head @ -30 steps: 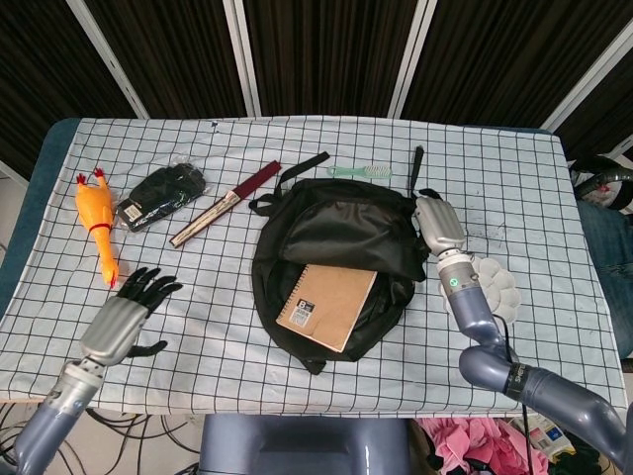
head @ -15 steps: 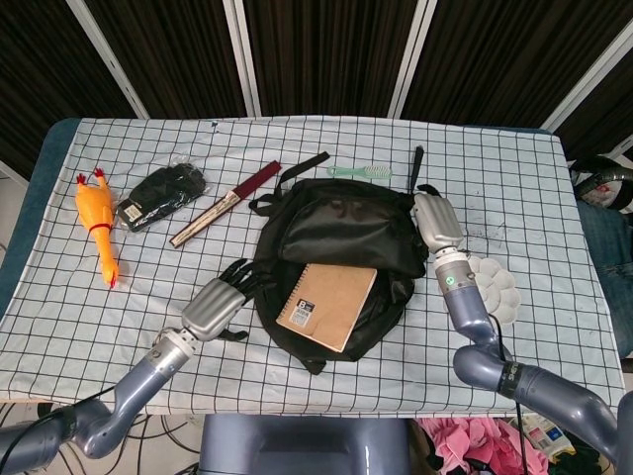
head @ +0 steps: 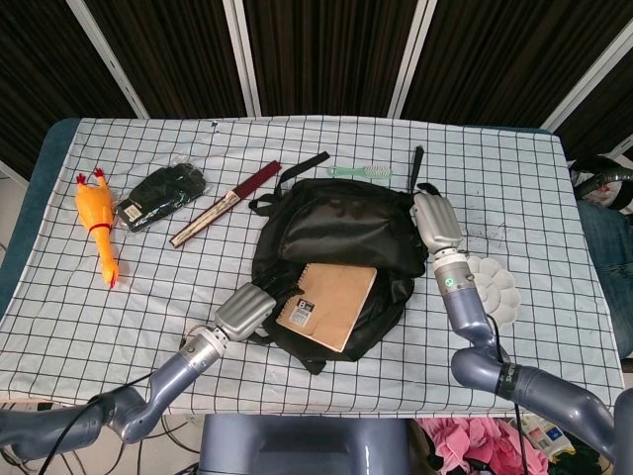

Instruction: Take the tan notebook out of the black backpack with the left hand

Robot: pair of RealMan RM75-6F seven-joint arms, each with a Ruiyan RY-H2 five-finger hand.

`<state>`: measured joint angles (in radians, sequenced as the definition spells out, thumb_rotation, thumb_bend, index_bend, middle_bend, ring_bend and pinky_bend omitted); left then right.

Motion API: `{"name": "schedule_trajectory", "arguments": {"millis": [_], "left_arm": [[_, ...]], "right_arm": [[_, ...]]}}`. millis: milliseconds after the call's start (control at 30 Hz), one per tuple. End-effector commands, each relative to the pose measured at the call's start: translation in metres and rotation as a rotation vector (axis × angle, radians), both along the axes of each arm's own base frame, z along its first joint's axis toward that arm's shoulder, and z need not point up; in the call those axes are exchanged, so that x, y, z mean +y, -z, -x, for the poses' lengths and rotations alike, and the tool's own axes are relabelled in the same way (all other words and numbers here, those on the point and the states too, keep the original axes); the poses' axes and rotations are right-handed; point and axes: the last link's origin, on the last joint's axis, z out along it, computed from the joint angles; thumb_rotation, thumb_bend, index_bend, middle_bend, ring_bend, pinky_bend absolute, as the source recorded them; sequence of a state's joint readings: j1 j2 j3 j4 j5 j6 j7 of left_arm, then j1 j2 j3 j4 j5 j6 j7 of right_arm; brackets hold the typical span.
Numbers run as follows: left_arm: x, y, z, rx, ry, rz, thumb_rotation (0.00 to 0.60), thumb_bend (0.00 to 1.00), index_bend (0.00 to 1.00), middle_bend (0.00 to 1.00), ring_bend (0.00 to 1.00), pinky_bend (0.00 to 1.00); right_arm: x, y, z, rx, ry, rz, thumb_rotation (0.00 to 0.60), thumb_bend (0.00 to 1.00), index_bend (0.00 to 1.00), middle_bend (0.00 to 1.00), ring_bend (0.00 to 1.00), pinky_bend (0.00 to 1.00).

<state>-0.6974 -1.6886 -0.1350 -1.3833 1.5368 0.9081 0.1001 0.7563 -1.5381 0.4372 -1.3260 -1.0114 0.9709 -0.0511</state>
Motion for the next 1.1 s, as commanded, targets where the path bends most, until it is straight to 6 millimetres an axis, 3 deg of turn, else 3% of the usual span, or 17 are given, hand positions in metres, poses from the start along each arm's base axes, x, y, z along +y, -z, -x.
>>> {"name": "schedule_trajectory", "arguments": {"millis": [33,500,1100], "left_arm": [[0.000,0.007,-0.004,-0.010,0.011,-0.003,0.600,0.06,0.19,0.19,0.02,0.03],[0.006,0.036,-0.014,-0.023,0.060,-0.024,0.600,0.06,0.23,0.20,0.02,0.03],[0.011,0.047,-0.022,-0.049,0.081,-0.037,0.600,0.10,0.24,0.21,0.02,0.03]], "right_arm": [[0.000,0.000,-0.001,-0.003,-0.001,0.001,0.600,0.45,0.67,0.59,0.43,0.15],[0.001,-0.007,0.002,-0.008,-0.002,0.022,0.600,0.46,0.67,0.59,0.43,0.15],[0.001,-0.011,0.005,-0.014,0.006,0.028,0.600,0.47,0.67,0.59,0.43,0.15]]}}
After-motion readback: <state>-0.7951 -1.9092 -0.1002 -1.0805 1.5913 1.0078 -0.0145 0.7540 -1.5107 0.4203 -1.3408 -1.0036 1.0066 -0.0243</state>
